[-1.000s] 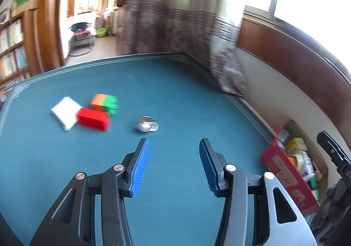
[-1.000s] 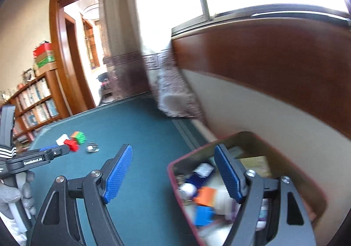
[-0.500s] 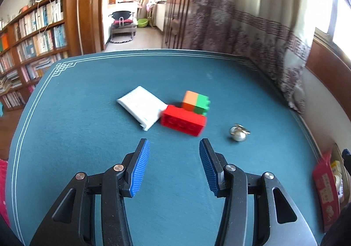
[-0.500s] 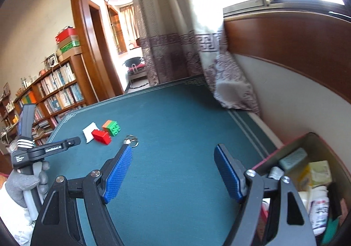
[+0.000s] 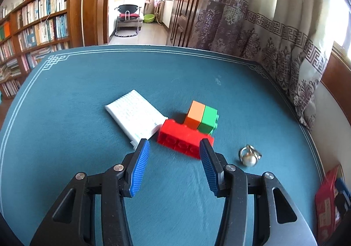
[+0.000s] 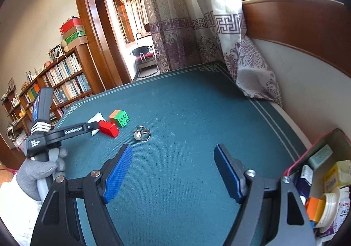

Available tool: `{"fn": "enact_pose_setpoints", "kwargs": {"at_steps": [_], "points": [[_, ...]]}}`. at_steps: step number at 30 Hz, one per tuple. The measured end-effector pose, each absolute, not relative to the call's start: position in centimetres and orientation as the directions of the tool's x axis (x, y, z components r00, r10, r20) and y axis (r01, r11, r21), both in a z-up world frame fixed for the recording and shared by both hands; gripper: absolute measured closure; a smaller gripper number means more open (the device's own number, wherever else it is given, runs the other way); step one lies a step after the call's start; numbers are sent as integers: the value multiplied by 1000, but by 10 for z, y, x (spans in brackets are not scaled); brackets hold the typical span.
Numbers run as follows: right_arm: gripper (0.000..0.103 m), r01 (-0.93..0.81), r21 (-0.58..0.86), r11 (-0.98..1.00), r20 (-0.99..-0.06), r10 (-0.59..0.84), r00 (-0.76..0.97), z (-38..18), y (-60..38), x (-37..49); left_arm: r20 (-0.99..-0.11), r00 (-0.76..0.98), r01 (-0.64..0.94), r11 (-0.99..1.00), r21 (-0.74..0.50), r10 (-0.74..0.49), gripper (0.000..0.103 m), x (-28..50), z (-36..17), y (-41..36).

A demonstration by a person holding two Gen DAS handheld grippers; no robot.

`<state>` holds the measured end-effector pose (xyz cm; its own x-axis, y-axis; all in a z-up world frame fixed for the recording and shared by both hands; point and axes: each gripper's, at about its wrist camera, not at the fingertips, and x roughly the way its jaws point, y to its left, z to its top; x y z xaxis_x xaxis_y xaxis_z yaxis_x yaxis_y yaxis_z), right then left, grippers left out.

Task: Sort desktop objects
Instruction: 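Lower the open left tool around the red brick with orange-green brick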

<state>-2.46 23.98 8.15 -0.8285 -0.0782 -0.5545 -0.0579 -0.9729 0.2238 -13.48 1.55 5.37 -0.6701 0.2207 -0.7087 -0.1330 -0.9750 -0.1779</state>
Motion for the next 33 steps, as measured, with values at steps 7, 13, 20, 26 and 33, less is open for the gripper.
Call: {"fn": "enact_pose_setpoints", "kwargs": {"at_steps": [7,13,20,26,33], "points": [[23,-56,239,-969,-583,-97,-807,66,240,-40,-715,-663,-127,-974,-186,223,52,-152,45,37],[23,-58,249,-967,-600,-107,-793,55,240,-48,-721,-660,-93,-975,-201,212,52,-168,40,42],[23,-67,267,-961,-612,-116,-783,46,243,-54,-708,-671,-108,-974,-199,220,42,-164,36,34],[23,-67,277,-959,-607,-120,-786,45,245,-53,-708,-670,-116,-973,-198,224,39,-152,38,19],[23,-65,298,-952,-605,-135,-785,42,247,-53,-737,-657,-70,-986,-151,160,39,-138,40,2]]}}
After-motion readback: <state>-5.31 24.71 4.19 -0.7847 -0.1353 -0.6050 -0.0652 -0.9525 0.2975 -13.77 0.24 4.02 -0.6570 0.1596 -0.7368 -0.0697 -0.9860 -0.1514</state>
